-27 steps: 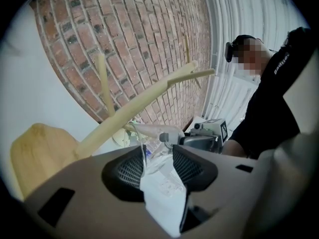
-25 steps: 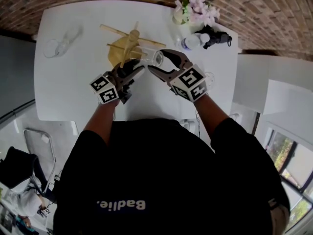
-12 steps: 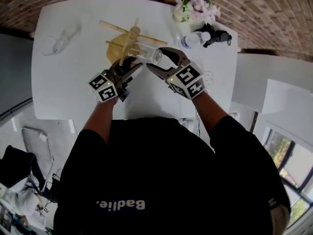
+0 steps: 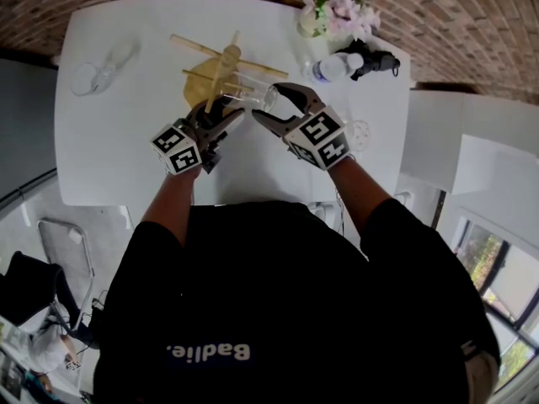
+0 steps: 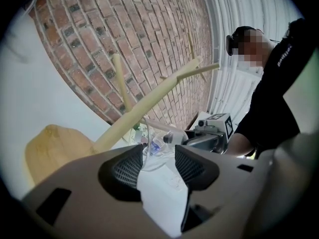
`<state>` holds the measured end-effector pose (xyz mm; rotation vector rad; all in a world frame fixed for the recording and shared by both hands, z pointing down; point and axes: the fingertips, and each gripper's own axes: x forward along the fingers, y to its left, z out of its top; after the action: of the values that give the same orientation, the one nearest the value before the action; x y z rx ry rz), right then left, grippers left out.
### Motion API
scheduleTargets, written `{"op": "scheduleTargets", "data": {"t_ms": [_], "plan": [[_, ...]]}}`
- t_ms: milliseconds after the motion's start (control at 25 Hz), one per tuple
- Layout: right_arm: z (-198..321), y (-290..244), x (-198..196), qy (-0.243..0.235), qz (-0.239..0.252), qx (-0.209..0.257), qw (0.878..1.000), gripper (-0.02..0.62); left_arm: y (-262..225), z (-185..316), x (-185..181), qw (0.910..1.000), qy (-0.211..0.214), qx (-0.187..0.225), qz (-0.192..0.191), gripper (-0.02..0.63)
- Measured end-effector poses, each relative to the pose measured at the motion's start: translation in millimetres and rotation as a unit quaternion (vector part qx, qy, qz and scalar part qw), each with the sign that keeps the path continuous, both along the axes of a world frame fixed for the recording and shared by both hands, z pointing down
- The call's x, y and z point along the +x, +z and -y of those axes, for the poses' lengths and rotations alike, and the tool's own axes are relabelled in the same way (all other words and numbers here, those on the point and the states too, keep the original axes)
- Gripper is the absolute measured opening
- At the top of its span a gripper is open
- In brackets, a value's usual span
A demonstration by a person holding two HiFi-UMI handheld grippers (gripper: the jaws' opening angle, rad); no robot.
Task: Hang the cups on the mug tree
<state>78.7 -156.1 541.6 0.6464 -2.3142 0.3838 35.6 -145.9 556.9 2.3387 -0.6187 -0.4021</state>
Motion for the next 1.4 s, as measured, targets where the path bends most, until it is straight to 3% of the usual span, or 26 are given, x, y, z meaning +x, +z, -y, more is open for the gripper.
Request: {"op": "scheduleTargets", "data": {"t_ms": [520, 1080, 1400], "plan": [[1, 4, -1, 0.004, -0.008, -0.003, 1.000, 0.299, 6, 2, -1, 0.9999, 0.009, -0.002, 0.011, 0.209], [2, 5, 0, 0.015, -0.006, -0.001, 1.000, 0.301, 7, 3, -11, 0.9999, -0.009, -0.004, 0.012, 0.232], [9, 1, 1, 0.038, 0.003, 0.006, 0.999, 0.301, 5, 8, -10, 0.9997, -0.013, -0.010, 0.019, 0.186]]}}
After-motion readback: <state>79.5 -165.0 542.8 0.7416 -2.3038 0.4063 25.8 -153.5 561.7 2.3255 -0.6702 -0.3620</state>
